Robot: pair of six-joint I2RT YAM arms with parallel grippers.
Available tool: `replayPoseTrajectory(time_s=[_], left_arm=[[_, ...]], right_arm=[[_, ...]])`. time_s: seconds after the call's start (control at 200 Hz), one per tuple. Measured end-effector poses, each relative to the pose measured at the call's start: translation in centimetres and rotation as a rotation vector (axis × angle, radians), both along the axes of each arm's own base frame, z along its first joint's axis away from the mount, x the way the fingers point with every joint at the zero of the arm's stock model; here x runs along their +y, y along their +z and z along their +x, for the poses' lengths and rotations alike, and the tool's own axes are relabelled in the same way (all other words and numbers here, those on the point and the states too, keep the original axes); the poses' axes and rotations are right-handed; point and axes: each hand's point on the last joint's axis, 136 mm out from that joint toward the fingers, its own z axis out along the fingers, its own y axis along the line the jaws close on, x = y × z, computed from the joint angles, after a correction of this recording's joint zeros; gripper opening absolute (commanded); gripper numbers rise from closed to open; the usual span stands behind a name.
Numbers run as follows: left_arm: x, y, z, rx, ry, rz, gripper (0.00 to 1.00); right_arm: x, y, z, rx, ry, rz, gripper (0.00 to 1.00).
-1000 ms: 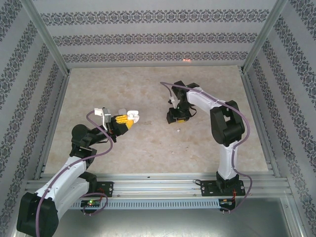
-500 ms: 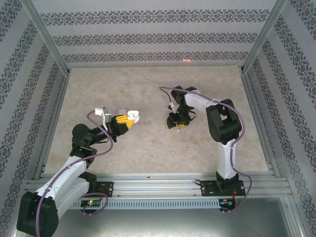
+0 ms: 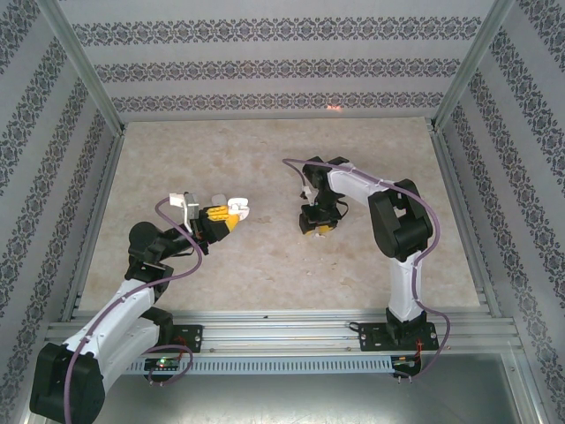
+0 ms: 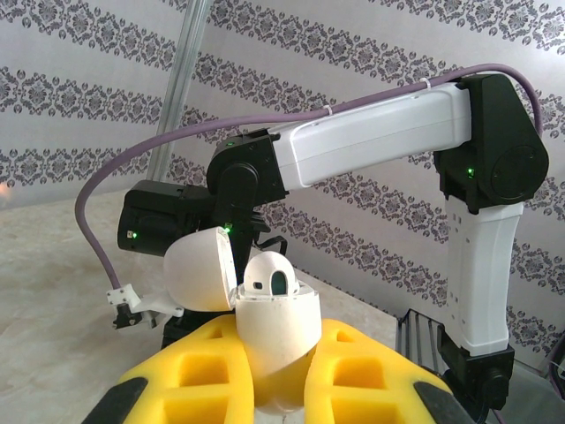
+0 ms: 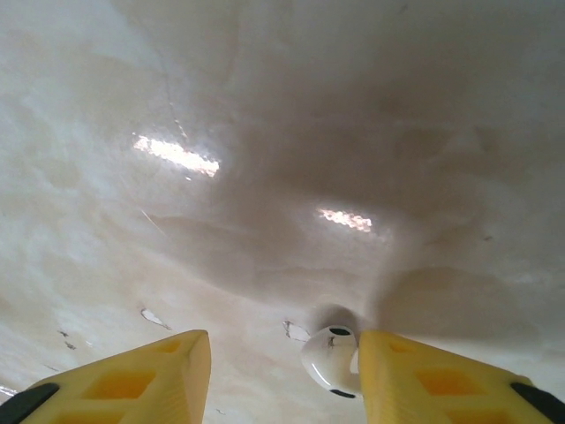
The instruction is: Insert wireless bluetooth earbuds into charging case
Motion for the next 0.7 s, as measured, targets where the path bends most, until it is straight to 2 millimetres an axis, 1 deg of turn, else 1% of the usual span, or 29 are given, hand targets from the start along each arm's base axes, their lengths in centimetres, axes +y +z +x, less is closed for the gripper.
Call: replayPoseTrajectory(time_s=[0.19,0.505,0.704], left_arm=[[0.0,0.1,-0.1,-0.004,0.000,-0.001,0.00],[0.0,0.2,-0.2,-0.010,0.000,-0.002,0.00],[0.1,0.6,-0.4,-0.023,0.000,-0.005,0.00]], right_arm=[[-0.7,-0.1,-0.4,0.007,0.009,-0.045,0.46],[-1.1,-0.2,-0.7,0.009,0.010,-0.085,0.34],[-1.1,-0.3,-0.9,0.020,0.023,-0.107,0.33]])
